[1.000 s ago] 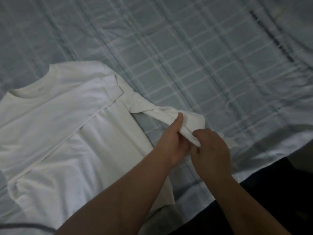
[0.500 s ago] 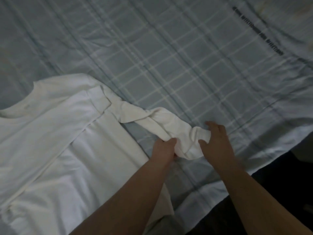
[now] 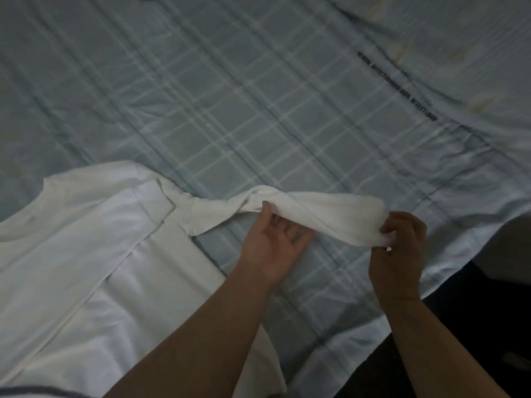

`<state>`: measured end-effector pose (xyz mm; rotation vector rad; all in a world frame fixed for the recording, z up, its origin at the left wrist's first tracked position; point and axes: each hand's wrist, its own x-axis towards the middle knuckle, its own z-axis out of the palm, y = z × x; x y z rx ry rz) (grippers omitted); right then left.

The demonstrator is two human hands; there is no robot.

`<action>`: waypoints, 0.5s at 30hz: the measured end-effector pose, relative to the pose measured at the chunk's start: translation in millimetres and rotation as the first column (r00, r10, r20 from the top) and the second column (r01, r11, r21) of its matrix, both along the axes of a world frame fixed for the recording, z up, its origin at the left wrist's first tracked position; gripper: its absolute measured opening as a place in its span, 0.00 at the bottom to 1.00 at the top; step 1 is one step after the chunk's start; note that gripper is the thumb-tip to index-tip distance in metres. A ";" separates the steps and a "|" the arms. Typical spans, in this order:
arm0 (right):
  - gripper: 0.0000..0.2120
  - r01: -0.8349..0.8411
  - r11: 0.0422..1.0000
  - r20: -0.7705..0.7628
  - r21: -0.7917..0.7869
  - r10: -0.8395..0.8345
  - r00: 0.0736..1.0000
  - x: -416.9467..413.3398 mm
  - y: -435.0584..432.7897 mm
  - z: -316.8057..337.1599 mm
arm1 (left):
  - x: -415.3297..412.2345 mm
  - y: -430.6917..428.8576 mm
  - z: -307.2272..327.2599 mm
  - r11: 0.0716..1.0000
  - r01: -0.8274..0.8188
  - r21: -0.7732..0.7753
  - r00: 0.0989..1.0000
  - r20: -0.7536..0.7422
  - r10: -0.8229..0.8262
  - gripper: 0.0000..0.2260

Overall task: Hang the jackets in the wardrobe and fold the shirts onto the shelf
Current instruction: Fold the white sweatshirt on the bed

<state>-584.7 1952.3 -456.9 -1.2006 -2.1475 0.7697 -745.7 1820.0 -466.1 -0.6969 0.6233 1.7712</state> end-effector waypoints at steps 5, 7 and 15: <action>0.17 -0.042 0.986 0.318 -0.160 0.091 0.944 37.3 6.0 -48.3 | 9.6 15.3 -23.9 0.989 0.065 -0.130 0.993 0.107 -0.052 0.15; 0.14 0.013 0.971 0.318 -0.239 0.066 0.946 43.8 1.2 -54.0 | 12.1 11.7 -29.6 0.983 0.080 -0.168 0.990 0.125 -0.059 0.17; 0.21 0.247 0.883 0.496 -0.400 -0.019 0.868 0.8 22.0 -41.9 | 4.9 -10.1 3.1 0.614 0.397 -0.682 0.771 -0.115 -0.626 0.07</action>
